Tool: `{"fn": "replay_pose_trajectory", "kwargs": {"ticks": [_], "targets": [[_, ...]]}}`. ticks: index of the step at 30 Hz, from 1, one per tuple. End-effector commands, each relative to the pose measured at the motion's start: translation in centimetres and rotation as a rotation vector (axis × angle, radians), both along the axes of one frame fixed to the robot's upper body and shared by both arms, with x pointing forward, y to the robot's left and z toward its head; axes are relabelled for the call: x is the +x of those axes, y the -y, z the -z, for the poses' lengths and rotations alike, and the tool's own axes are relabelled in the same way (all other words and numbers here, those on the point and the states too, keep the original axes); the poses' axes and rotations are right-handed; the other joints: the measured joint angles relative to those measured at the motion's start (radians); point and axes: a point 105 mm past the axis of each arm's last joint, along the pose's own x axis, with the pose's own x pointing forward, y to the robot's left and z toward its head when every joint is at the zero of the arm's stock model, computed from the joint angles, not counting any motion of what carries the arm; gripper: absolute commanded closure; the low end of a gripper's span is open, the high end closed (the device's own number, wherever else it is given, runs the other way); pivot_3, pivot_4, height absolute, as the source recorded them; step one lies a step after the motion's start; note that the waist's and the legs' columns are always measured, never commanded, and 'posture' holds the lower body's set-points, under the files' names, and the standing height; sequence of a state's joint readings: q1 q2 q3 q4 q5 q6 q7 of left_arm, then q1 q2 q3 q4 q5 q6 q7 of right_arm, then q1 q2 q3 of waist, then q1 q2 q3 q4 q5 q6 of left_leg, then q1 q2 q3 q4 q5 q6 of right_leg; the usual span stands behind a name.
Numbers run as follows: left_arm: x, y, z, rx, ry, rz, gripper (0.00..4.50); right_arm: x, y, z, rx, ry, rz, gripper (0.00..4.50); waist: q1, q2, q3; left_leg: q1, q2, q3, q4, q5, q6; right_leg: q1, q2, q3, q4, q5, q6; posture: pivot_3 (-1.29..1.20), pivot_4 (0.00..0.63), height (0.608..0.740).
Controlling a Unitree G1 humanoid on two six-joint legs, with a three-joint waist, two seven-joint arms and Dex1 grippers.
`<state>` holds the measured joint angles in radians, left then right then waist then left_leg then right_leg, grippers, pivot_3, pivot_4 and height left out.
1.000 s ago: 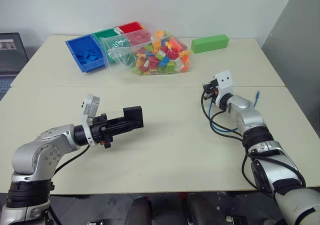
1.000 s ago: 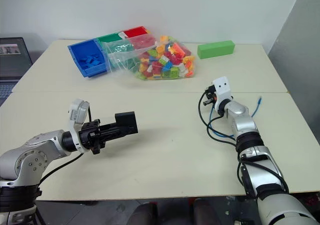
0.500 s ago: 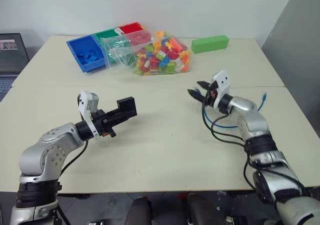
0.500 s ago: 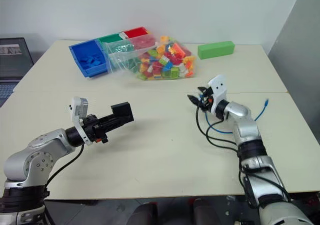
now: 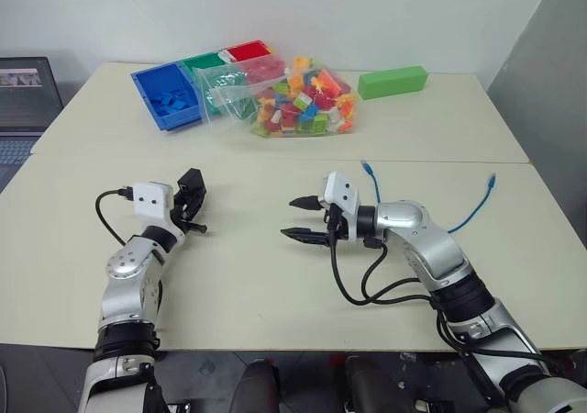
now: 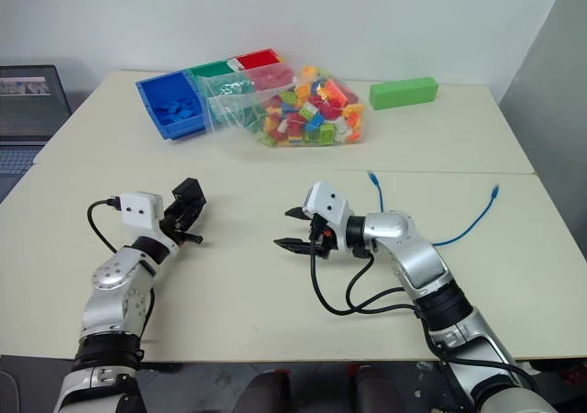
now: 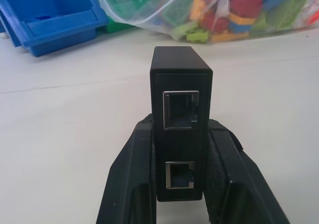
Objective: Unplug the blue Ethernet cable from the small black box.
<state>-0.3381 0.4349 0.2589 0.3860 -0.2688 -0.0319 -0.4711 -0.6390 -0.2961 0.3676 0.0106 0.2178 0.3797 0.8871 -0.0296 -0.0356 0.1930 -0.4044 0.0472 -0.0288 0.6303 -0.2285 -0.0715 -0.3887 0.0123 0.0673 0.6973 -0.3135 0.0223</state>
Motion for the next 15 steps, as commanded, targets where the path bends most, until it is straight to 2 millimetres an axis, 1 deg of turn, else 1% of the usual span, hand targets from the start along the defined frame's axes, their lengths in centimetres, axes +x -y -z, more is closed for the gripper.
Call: {"fn": "replay_pose_trajectory", "kwargs": {"ticks": [1, 3, 4, 8, 9, 10, 15], "targets": [[0.0, -0.5, -0.4, -0.009, 0.038, -0.047, 3.37, 0.0, -0.1, -0.9, 0.014, 0.046, -0.006, 1.42, -0.001, 0.0, 0.0, 0.0, 0.0, 0.0, 0.0, 0.0, 0.0, 0.0, 0.0, 0.0, 0.0, 0.0, 0.0, 0.0, 0.15, 0.74], [-0.2, -0.5, 0.0, -0.04, 0.027, -0.044, 2.95, 0.0, 0.0, -0.9, 0.012, 0.048, -0.005, 1.41, -0.002, 0.0, 0.0, 0.0, 0.0, -0.001, 0.0, 0.0, 0.0, 0.0, 0.0, 0.0, 0.0, 0.0, 0.0, 0.0, 0.15, 0.74], [-0.3, -0.5, 0.1, -0.043, 0.025, -0.041, 2.83, 0.0, 0.0, -0.9, 0.012, 0.049, -0.003, 1.41, -0.002, 0.0, 0.0, 0.0, 0.0, -0.001, 0.0, 0.0, 0.0, 0.0, 0.0, -0.001, 0.001, 0.0, 0.0, 0.0, 0.15, 0.74], [-0.7, -0.7, 0.3, -0.058, 0.017, -0.044, 1.96, 0.1, 0.0, -1.0, 0.012, 0.054, 0.003, 1.41, -0.003, 0.0, 0.0, 0.001, 0.0, -0.001, 0.0, 0.0, 0.0, 0.0, 0.0, -0.001, 0.001, 0.0, 0.0, 0.0, 0.15, 0.74], [-0.8, -0.7, 0.3, -0.061, 0.017, -0.046, 1.65, 0.1, 0.0, -1.0, 0.012, 0.055, 0.004, 1.41, -0.003, 0.0, 0.0, 0.001, 0.0, -0.001, 0.0, 0.0, 0.0, 0.0, 0.0, -0.001, 0.001, 0.0, 0.0, 0.0, 0.15, 0.74], [-0.9, -0.8, 0.3, -0.064, 0.019, -0.052, 1.47, 0.1, 0.0, -1.0, 0.011, 0.056, 0.004, 1.41, -0.003, 0.0, 0.0, 0.001, 0.0, -0.001, 0.0, 0.0, 0.0, 0.0, 0.0, -0.001, 0.001, 0.0, 0.0, 0.0, 0.15, 0.74], [-1.6, -1.0, 0.3, -0.056, 0.02, -0.066, 0.21, 0.1, 0.0, -0.9, 0.001, 0.063, 0.002, 1.41, -0.003, 0.0, 0.0, 0.001, 0.0, -0.001, 0.0, 0.0, 0.0, 0.0, 0.0, -0.001, 0.001, 0.0, 0.0, 0.0, 0.15, 0.74]]}}
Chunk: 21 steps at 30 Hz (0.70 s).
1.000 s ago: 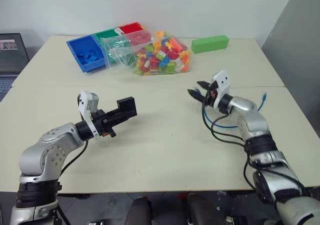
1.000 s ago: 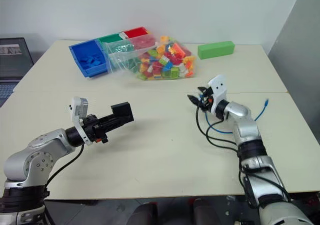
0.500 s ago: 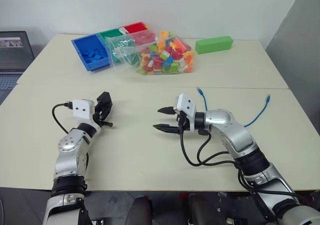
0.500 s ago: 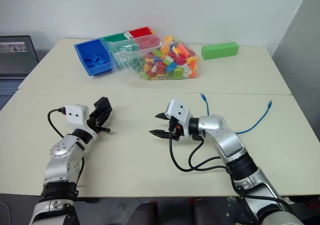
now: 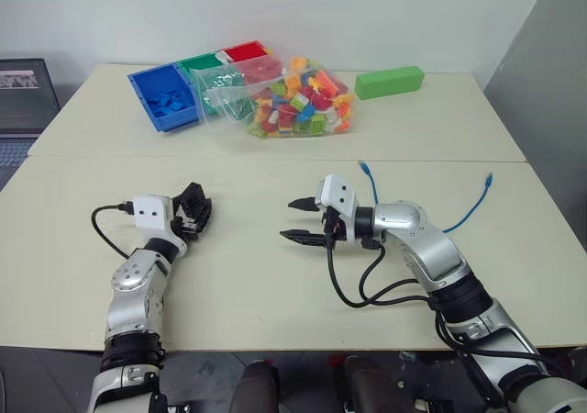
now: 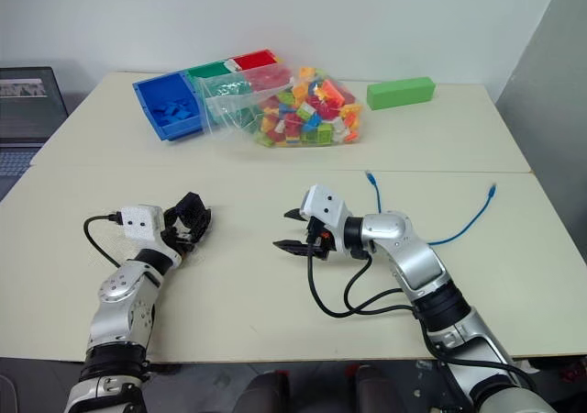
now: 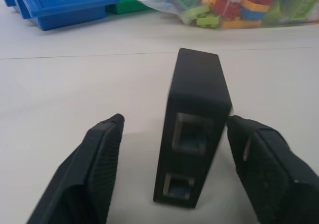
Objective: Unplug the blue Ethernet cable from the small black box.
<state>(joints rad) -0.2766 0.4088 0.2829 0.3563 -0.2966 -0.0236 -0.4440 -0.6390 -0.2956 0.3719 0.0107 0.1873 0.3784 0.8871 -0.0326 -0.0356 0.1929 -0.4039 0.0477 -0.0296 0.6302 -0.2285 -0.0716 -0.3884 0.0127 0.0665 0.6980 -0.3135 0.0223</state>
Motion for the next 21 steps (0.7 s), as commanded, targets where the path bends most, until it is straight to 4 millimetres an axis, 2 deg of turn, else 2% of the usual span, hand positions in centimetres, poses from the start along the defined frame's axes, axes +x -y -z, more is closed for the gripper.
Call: {"fn": "replay_pose_trajectory", "kwargs": {"ticks": [1, 4, 9, 13, 17, 21], "targets": [[-0.7, -0.4, -1.0, 0.007, 0.037, -0.025, 0.03, -0.1, 0.0, -1.1, 0.024, 0.049, -0.007, 1.41, 0.0, 0.0, 0.0, 0.0, 0.0, 0.0, 0.0, 0.0, 0.0, 0.0, 0.0, 0.0, 0.0, 0.0, 0.0, 0.0, 0.15, 0.74], [-1.7, -0.2, -1.1, 0.033, 0.02, -0.015, 0.03, -0.3, 0.1, -1.1, 0.018, 0.054, -0.008, 1.41, -0.002, 0.0, 0.0, 0.0, 0.0, 0.0, 0.0, 0.0, 0.0, 0.0, 0.0, 0.001, 0.0, 0.0, 0.0, 0.0, 0.15, 0.74], [-3.9, 1.3, -1.5, 0.151, -0.039, 0.057, 0.03, -0.4, 1.1, -1.2, 0.015, 0.061, 0.012, 1.41, -0.002, 0.0, 0.0, 0.0, 0.001, -0.001, 0.0, 0.0, 0.0, 0.0, 0.0, 0.0, 0.0, 0.0, 0.0, 0.0, 0.15, 0.74], [-6.0, 1.4, -2.9, 0.221, -0.082, 0.132, 0.03, -0.3, 3.5, -1.8, 0.014, 0.058, 0.053, 1.41, -0.001, 0.0, 0.0, 0.0, 0.001, -0.001, 0.0, 0.0, 0.0, 0.001, 0.0, 0.0, 0.0, 0.0, 0.0, 0.0, 0.15, 0.74], [-9.0, 1.3, -5.0, 0.283, -0.121, 0.31, 0.03, -1.2, 6.9, -3.4, 0.033, 0.027, 0.045, 1.41, -0.002, 0.0, 0.0, 0.001, 0.0, 0.0, -0.001, 0.0, 0.0, 0.001, 0.0, 0.001, 0.0, 0.0, 0.0, 0.0, 0.15, 0.74], [-10.5, 1.0, -5.8, 0.311, -0.19, 0.405, 0.03, -1.7, 9.6, -4.0, 0.014, -0.028, 0.043, 1.41, -0.002, 0.001, 0.001, 0.002, 0.001, 0.0, -0.002, 0.0, 0.0, 0.001, 0.0, 0.001, 0.0, -0.001, -0.001, 0.0, 0.15, 0.74]]}}
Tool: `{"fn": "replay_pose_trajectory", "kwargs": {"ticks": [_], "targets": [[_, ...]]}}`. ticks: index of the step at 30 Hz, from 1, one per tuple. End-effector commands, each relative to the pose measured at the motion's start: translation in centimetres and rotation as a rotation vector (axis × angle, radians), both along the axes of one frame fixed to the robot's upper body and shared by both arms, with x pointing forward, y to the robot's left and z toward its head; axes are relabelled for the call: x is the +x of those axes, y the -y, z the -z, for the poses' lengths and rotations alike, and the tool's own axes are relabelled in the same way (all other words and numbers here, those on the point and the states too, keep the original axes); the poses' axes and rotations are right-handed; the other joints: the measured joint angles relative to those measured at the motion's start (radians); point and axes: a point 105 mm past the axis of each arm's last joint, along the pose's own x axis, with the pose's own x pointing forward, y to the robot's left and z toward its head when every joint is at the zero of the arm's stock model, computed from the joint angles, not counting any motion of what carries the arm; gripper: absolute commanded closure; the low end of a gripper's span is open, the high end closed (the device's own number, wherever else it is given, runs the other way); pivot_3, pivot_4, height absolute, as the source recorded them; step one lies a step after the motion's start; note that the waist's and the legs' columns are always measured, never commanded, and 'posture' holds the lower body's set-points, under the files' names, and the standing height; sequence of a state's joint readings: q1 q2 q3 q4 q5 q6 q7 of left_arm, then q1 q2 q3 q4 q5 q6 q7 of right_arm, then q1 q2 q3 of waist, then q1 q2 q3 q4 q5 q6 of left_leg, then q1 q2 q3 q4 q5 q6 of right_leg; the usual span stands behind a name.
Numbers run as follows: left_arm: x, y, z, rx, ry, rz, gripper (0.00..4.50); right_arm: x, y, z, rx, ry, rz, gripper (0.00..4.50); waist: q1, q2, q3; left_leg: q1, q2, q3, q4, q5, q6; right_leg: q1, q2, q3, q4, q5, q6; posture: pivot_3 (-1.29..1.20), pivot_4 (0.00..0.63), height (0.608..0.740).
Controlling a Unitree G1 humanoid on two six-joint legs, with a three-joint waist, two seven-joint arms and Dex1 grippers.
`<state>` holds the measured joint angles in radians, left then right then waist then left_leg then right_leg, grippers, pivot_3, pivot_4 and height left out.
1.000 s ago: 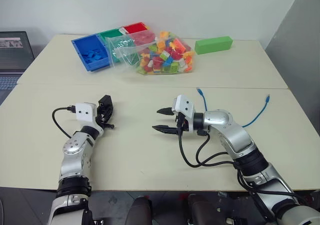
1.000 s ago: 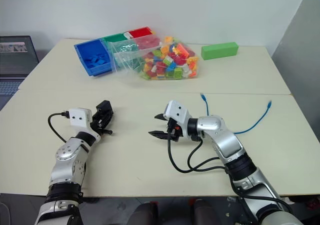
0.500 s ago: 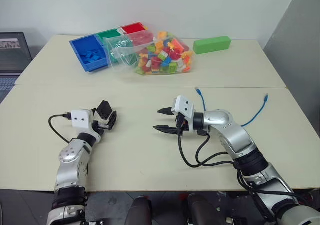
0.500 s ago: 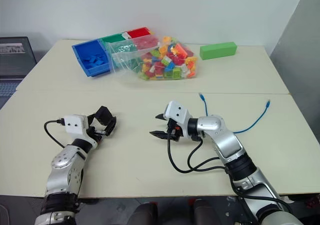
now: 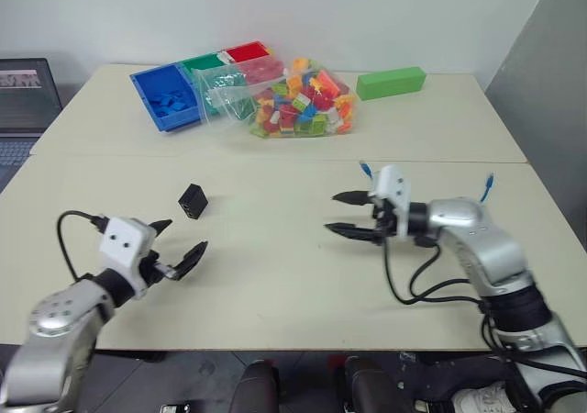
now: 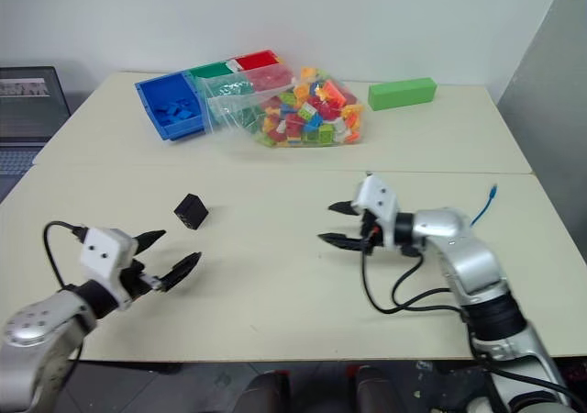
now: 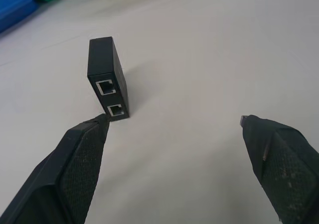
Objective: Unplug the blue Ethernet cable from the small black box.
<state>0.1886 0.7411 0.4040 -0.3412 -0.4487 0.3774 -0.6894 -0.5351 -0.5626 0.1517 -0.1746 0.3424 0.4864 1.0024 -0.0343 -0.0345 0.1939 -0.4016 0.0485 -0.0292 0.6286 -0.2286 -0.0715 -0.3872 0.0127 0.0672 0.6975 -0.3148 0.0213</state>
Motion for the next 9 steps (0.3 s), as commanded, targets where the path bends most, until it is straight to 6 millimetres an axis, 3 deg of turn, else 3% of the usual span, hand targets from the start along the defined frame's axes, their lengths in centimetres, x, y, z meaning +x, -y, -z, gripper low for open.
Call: {"fn": "replay_pose_trajectory", "kwargs": {"ticks": [1, 9], "targets": [[-1.1, 0.5, -1.9, 0.013, -0.012, 0.098, 0.03, -1.2, 1.6, -1.5, 0.019, -0.023, -0.048, 1.41, 0.0, 0.0, 0.0, 0.0, 0.0, 0.0, 0.0, 0.0, 0.0, 0.0, 0.0, 0.0, 0.0, 0.0, 0.0, 0.0, 0.15, 0.74], [-1.3, 0.2, -3.0, 0.035, -0.05, 0.151, 0.03, -1.2, 3.9, -1.6, -0.022, -0.067, -0.021, 1.41, 0.0, 0.0, 0.0, 0.0, 0.001, 0.002, 0.0, 0.0, 0.0, 0.0, 0.001, 0.002, 0.0, -0.001, 0.0, 0.0, 0.15, 0.74]]}}
